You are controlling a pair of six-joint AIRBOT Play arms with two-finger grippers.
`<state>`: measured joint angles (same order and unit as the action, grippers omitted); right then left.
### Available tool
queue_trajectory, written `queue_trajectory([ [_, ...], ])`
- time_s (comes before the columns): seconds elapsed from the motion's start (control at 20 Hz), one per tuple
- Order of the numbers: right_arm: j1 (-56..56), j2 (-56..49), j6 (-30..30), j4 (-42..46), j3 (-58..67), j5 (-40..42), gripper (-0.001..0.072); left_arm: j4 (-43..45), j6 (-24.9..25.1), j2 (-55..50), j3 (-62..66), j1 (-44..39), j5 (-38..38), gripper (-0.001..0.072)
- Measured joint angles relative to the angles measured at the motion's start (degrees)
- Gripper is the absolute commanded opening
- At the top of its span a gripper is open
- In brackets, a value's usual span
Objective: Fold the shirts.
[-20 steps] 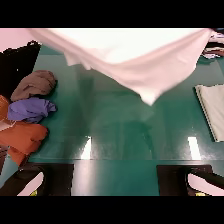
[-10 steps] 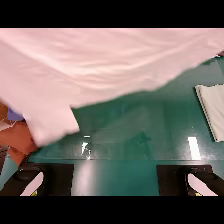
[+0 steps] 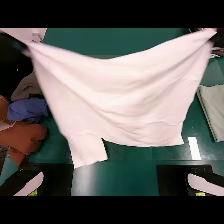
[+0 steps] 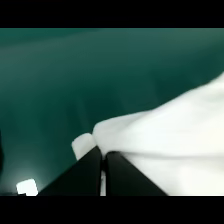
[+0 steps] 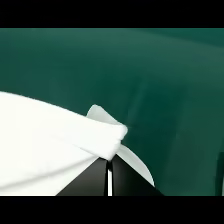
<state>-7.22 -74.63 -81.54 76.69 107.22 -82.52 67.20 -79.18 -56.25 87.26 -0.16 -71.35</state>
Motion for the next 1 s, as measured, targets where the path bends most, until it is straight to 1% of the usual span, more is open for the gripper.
queue_trajectory([
  [0.15, 0.00, -9.22, 0.02, -0.20, -3.32, 3.06, 0.0013, -0.13, 2.21, -9.66, -8.39, -0.87, 7.85, 0.0027],
  [0.35, 0.00, -20.11, 0.07, -0.55, -1.66, 6.14, 0.0016, -0.24, 3.41, -23.52, -9.16, -1.31, 17.55, 0.0029],
  [0.4, 0.00, -22.27, 0.07, -0.55, -0.33, 6.25, 0.0110, -0.22, 3.34, -26.05, -8.48, -1.31, 18.49, 0.0066],
  [0.45, 0.00, -24.30, 0.09, -0.61, 1.40, 6.32, 0.0316, -0.20, 2.93, -28.00, -7.67, -1.36, 19.41, 0.0330],
  [0.5, 0.00, -26.08, 0.17, -0.59, 3.19, 5.95, 0.0449, -0.24, 2.47, -29.40, -6.84, -1.38, 20.35, 0.0547],
  [0.6, 0.00, -28.33, 0.20, -0.61, 6.08, 4.24, 0.0450, -0.17, 1.81, -31.06, -5.01, -1.11, 19.32, 0.0541],
  [0.75, 0.76, -27.85, 0.57, -0.83, 6.03, 0.72, 0.0448, -0.09, 1.27, -31.41, -2.27, 1.42, 11.69, 0.0541],
  [0.9, 3.39, -23.06, 1.86, -4.72, -0.48, -1.95, 0.0448, 0.04, 1.05, -28.11, -5.20, 5.22, 4.48, 0.0541],
  [1.0, 6.08, -18.38, 2.91, -9.79, -7.26, -2.95, 0.0448, 0.07, 0.96, -23.91, -10.99, 6.93, 2.56, 0.0541],
])
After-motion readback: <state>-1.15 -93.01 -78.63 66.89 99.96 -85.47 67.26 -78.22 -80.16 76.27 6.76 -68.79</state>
